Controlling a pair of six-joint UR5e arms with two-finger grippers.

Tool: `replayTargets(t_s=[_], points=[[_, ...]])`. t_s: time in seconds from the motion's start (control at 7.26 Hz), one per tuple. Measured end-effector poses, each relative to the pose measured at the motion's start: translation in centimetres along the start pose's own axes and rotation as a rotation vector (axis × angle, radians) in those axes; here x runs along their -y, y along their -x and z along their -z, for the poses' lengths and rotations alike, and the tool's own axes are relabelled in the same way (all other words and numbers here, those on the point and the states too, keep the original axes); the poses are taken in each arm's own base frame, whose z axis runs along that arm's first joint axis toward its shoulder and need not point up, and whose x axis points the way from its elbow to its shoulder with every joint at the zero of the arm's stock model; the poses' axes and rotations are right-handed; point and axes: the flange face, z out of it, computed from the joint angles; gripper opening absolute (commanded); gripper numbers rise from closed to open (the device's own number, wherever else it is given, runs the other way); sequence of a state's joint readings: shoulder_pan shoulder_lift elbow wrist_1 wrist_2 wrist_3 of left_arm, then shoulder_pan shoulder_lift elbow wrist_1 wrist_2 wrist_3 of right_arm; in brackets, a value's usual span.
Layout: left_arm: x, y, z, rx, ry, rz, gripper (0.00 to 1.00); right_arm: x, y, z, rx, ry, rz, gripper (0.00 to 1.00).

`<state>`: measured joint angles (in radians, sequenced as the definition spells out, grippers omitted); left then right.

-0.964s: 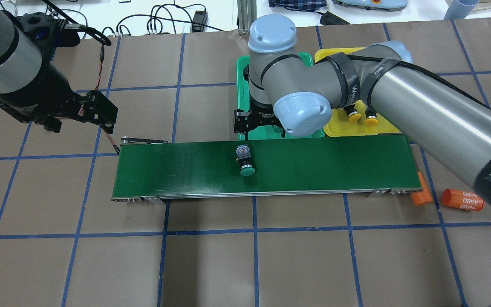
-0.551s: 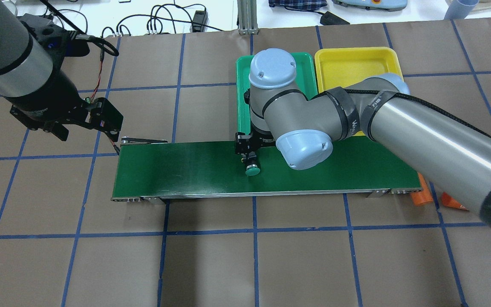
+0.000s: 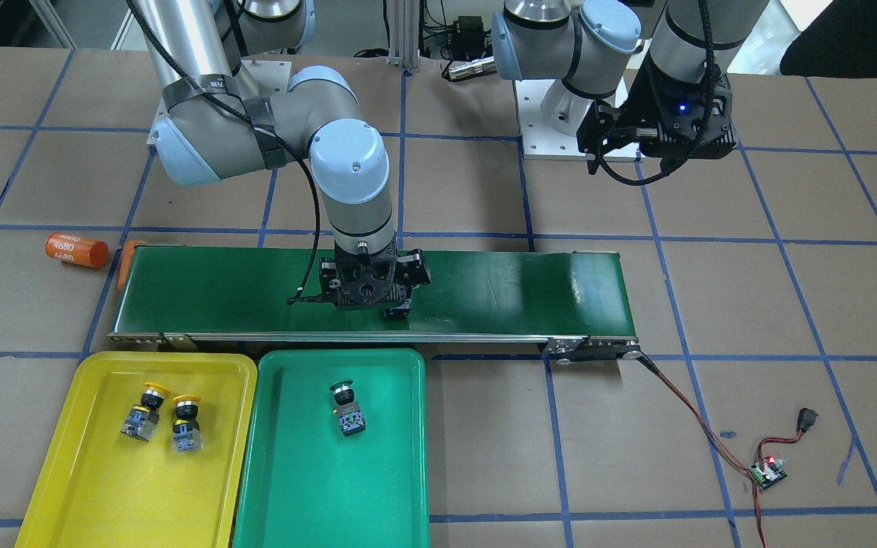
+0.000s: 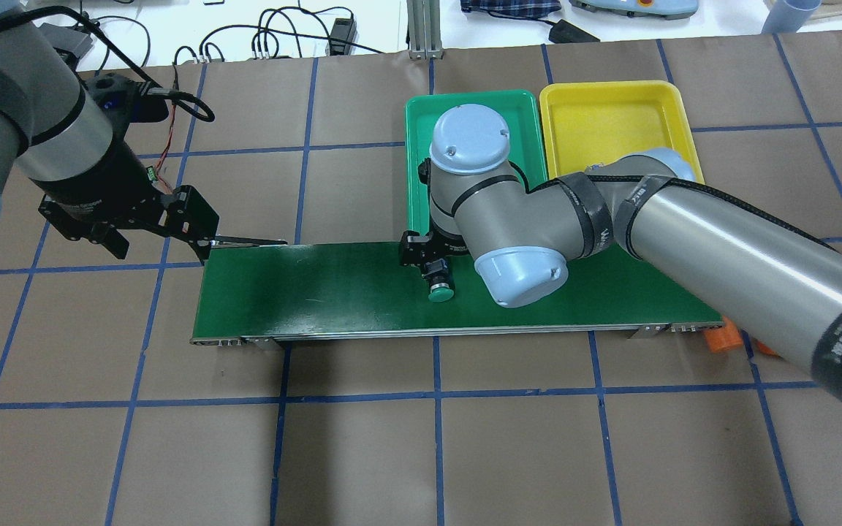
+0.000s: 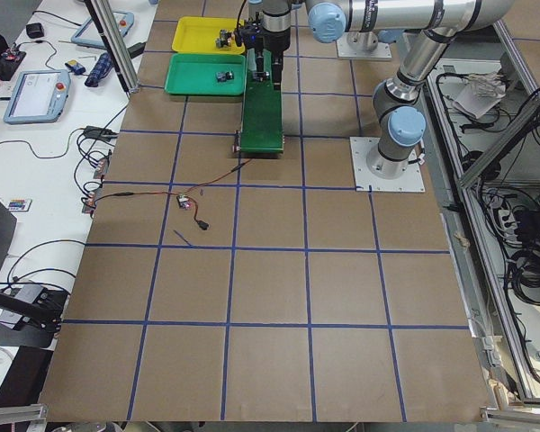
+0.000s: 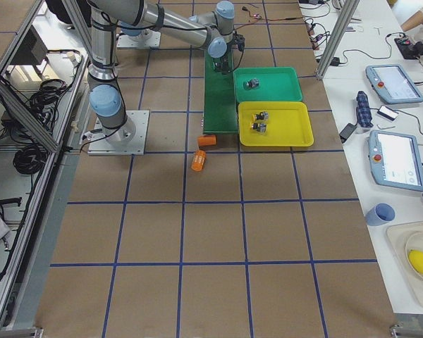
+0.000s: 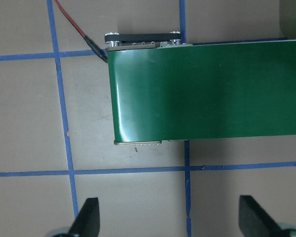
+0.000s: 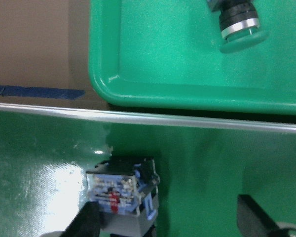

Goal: Sort buttons by color to trays
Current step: 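Lift the green-capped button and carry it over the green tray with the right gripper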

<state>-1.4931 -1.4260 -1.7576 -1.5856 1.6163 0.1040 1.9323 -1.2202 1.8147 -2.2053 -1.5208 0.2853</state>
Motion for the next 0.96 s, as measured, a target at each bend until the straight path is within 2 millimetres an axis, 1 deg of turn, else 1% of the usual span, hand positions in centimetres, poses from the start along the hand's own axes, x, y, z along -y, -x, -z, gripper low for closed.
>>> replayTargets(t_s=[0.41, 0.55, 0.69, 0.83, 0.96], points=[[0.3, 0.0, -0.2, -0.002, 0.002, 0.004, 1.0, 0.1, 0.0, 0.4, 0.0, -0.008, 0.004, 1.0], [0.7, 0.0, -0.3, -0.005, -0.005, 0.006, 1.0, 0.1, 0.0, 0.4, 0.0, -0.008, 0.004, 1.0], [1.7, 0.0, -0.6, -0.011, -0.039, 0.018, 1.0, 0.1, -0.1, 0.4, -0.005, -0.009, 0.006, 0.99], [3.1, -0.1, -0.9, -0.021, -0.088, 0.033, 1.0, 0.1, -0.3, 0.2, -0.025, -0.009, 0.011, 0.9], [3.7, -0.5, -0.9, -0.025, -0.124, 0.037, 1.0, 0.0, -0.7, -0.2, -0.058, -0.011, 0.018, 0.66]])
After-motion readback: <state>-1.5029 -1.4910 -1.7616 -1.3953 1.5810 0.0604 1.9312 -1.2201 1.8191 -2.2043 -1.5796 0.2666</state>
